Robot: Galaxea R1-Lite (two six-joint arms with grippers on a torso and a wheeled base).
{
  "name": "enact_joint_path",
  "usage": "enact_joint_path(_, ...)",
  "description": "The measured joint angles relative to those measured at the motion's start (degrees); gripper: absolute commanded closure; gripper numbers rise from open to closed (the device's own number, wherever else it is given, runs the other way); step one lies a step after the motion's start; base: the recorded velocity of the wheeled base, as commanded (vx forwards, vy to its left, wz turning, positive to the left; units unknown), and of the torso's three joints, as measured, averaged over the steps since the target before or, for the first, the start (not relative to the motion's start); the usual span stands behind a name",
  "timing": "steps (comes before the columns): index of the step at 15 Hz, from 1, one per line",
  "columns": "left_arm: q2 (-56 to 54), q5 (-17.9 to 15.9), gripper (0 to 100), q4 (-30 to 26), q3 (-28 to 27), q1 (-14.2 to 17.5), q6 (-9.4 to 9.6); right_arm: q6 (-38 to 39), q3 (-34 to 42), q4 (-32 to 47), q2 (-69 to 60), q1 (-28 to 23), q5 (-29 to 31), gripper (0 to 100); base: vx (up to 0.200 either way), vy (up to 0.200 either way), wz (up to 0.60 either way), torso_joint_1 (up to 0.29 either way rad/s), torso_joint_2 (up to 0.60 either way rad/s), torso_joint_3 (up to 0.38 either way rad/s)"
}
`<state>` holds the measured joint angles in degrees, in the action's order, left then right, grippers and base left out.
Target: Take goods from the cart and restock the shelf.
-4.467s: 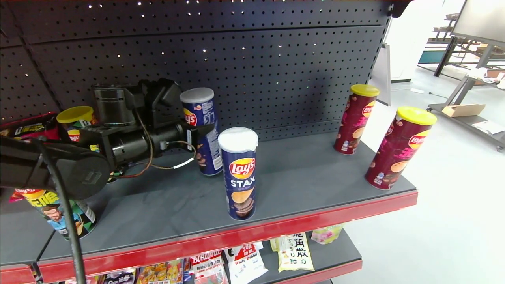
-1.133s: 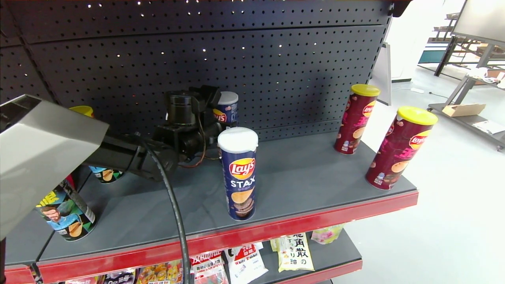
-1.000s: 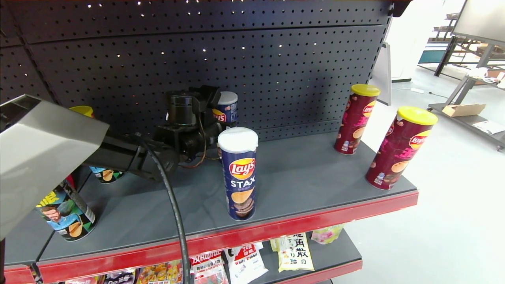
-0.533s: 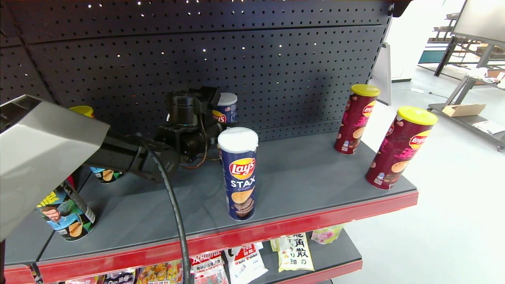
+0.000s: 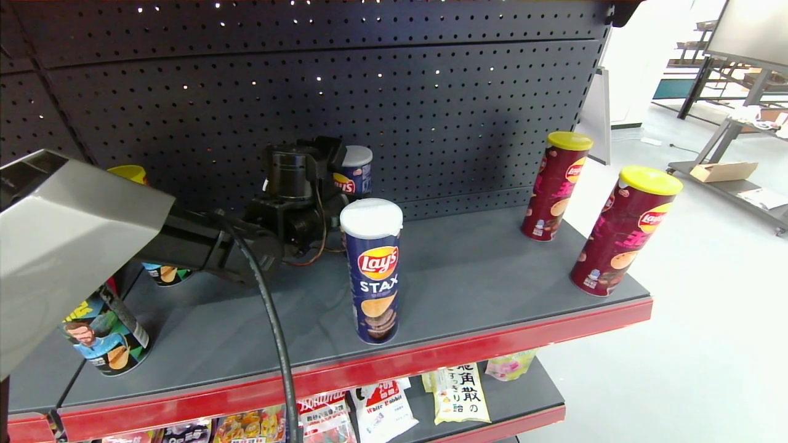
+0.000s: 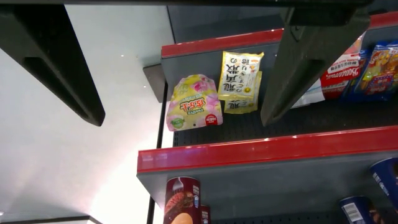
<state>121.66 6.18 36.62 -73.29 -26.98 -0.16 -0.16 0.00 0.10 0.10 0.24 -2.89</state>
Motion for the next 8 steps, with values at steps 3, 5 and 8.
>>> enact_joint_path(3, 0.09, -0.35, 100, -0.06, 0.0, 0.0, 0.23, 0.0, 0.0, 0.0, 0.0, 0.0, 0.02, 0, 0.0, 0.0, 0.0, 0.0, 0.0, 0.0)
enact_joint_path(5, 0.11, -0.52, 100, -0.17, 0.0, 0.0, 0.29, 0.0, 0.0, 0.0, 0.0, 0.0, 0.02, 0, 0.0, 0.0, 0.0, 0.0, 0.0, 0.0)
enact_joint_path(8, 0.15, -0.6, 100, -0.2, 0.09, 0.0, 0.32, 0.02, 0.0, 0.0, 0.0, 0.0, 0.0, 0, 0.0, 0.0, 0.0, 0.0, 0.0, 0.0)
